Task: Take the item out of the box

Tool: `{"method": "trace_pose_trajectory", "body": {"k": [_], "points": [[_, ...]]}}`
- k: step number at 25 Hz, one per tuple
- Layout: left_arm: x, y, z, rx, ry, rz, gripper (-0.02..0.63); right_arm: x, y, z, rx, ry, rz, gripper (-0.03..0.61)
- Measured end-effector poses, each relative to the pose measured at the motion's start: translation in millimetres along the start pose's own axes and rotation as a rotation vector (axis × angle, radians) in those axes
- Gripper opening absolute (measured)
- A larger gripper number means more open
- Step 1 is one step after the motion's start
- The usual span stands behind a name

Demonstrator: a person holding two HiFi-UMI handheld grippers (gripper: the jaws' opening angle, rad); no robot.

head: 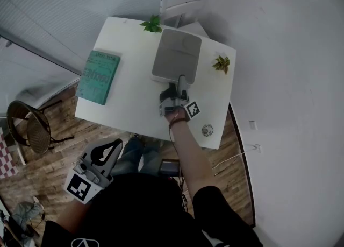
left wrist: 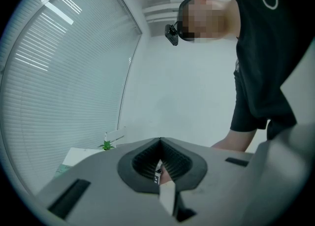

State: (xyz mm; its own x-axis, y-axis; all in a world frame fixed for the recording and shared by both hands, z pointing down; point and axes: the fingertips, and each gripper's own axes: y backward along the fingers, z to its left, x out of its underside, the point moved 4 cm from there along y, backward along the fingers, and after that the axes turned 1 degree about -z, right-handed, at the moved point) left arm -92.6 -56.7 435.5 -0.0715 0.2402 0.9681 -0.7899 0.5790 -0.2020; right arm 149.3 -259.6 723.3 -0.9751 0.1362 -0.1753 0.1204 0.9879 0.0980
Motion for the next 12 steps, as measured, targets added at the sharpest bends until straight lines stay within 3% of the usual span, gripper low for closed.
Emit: {"method": "trace_pose_trajectory", "body": {"k": [12], "points": [[0.1, -1.5, -2.5, 0.006, 0.008, -0.006, 0.005, 3.0, 6.7, 1.3, -0.025, -0.031, 0.015, 0.514]]}}
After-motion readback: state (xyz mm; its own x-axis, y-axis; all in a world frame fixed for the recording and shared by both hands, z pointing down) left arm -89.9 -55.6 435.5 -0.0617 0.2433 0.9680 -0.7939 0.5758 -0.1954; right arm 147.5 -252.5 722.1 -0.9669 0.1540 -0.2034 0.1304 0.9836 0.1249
